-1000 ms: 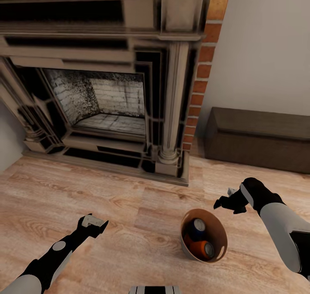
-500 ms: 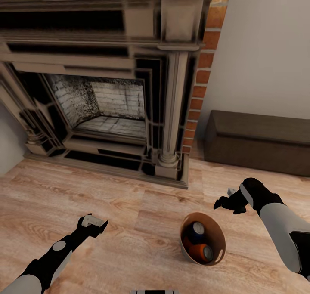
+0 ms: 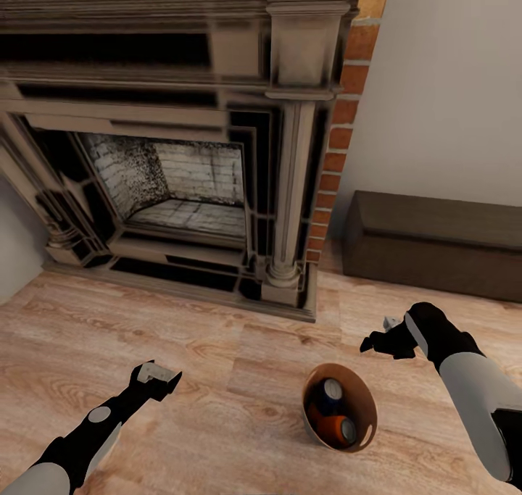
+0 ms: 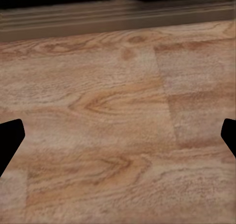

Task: Put the three can of soda from the living room inside the tash can in the kitchen.

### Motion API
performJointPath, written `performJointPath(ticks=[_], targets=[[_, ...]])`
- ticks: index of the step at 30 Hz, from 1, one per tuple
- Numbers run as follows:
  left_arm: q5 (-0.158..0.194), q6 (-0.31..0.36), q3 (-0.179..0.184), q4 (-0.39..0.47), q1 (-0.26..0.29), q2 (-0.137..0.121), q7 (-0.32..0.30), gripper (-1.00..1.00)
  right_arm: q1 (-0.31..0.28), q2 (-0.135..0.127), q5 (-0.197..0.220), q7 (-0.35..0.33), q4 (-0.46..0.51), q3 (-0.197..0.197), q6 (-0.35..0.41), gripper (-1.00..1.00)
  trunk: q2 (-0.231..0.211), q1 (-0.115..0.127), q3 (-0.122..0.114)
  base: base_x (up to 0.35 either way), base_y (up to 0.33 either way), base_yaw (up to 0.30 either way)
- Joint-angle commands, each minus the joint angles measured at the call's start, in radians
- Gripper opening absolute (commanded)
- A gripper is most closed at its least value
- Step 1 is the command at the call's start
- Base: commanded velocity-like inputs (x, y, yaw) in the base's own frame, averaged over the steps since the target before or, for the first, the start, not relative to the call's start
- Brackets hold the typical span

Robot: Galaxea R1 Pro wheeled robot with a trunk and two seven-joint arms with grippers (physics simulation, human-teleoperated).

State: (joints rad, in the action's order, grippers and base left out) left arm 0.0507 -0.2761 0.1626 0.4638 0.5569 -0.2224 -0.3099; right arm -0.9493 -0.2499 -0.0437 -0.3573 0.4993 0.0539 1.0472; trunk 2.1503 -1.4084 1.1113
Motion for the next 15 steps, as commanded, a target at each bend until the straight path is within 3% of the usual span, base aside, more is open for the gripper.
performJointPath(ticks=[1, 15], targets=[[0.000, 0.000, 0.000, 0.000, 0.000, 0.000, 0.000, 1.00, 0.006, 0.001, 0.000, 0.000, 0.011, 0.000, 0.000, 1.00, -0.007, 0.004, -0.003, 0.000, 0.000, 0.000], [0.000, 0.002, 0.000, 0.000, 0.000, 0.000, 0.001, 1.00, 0.052, 0.001, 0.000, 0.000, 0.053, -0.009, 0.000, 1.00, -0.105, 0.058, -0.047, 0.000, 0.000, 0.000]])
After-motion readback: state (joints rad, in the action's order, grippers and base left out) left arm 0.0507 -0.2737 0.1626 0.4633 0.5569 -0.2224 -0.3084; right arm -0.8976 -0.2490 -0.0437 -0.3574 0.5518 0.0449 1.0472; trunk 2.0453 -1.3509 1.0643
